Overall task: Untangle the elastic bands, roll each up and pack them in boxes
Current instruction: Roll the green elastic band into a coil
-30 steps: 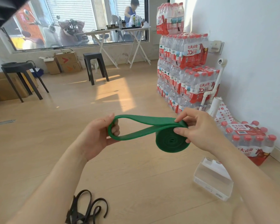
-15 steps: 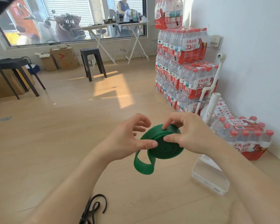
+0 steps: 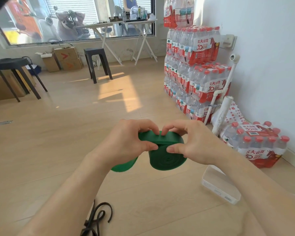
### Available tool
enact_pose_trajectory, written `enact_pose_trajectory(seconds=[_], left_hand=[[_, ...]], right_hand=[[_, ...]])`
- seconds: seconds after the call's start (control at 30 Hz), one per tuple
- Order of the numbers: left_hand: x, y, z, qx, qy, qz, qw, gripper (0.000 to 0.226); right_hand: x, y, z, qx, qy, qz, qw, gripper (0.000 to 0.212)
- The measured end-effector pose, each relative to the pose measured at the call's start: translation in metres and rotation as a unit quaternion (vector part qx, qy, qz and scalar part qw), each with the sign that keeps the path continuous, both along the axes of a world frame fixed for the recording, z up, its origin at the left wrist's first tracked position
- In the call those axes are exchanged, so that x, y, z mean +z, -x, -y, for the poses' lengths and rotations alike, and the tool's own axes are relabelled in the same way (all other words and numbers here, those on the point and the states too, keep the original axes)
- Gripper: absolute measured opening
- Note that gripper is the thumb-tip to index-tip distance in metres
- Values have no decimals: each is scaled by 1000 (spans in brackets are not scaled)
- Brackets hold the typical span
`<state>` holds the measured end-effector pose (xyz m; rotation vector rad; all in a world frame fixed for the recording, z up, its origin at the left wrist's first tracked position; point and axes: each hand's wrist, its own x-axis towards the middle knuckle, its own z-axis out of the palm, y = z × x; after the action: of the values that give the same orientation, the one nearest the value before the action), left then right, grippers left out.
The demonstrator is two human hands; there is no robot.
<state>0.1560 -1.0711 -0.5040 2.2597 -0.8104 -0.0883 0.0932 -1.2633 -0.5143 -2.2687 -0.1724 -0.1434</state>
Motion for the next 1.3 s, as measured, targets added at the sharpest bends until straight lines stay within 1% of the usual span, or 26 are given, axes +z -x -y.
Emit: enact_pose_trajectory(seconds=[0.07, 0.17, 0.43, 0.57, 0.67, 0.87, 0.97, 1.07, 1.2, 1.3], left_hand=[[0, -2, -2, 6, 24, -14, 1000, 30], [-2, -3, -4, -10, 59, -62, 996, 31], [-9, -2, 0, 8, 132, -98, 986, 29], [-12, -1, 5, 17, 173, -118, 978, 26], [-10, 1, 8, 22, 187, -124, 974, 23], [-13, -1, 6, 58, 228, -128, 964, 32], [-13, -2, 5, 70, 252, -134, 956, 31], [-12, -2, 6, 71, 283, -160, 943, 31], [-11, -2, 9, 82, 336, -177, 922, 33], [-13, 2, 16, 77, 370, -176, 909, 30]], right_hand=[[0, -1, 1, -4, -13, 10, 1000, 36], [0, -2, 3, -18, -25, 21, 999, 36], [2, -1, 5, -54, -86, 37, 994, 26], [3, -1, 6, -73, -183, 31, 980, 21], [3, -2, 4, -81, -228, 37, 970, 21], [7, -3, 3, -105, -312, 65, 942, 22], [7, -5, 2, -120, -360, 69, 923, 20], [7, -5, -1, -132, -396, 70, 906, 18], [8, -3, -8, -145, -483, 58, 862, 16], [5, -5, -10, -153, -512, 57, 844, 15]])
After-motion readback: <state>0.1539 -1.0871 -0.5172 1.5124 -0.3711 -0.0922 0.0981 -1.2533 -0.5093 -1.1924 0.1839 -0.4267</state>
